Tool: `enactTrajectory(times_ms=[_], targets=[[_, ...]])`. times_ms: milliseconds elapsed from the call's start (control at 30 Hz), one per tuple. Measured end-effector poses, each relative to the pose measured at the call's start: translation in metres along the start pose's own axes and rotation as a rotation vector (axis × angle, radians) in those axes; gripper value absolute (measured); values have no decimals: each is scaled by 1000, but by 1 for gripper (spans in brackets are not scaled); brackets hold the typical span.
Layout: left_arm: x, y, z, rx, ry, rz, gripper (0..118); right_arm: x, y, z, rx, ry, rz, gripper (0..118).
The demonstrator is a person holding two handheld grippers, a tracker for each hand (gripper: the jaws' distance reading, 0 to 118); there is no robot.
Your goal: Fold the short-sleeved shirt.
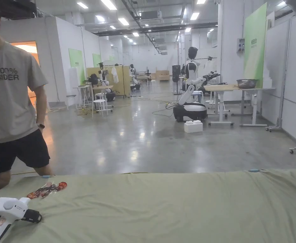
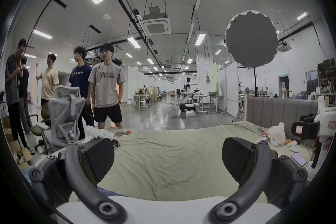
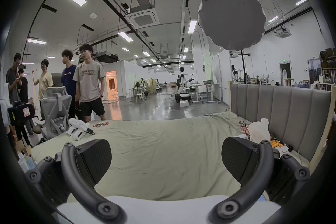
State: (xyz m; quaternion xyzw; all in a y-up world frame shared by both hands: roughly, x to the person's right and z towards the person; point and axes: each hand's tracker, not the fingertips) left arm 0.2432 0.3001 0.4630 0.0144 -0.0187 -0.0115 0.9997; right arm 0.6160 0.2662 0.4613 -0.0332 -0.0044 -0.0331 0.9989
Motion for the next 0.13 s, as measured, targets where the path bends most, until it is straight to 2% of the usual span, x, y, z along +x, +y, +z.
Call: enactTrajectory(times_ms=[133], targets=[[-1,0,-3,-15,-28,25,118,-1,-3,-3,-17,13,1,118]])
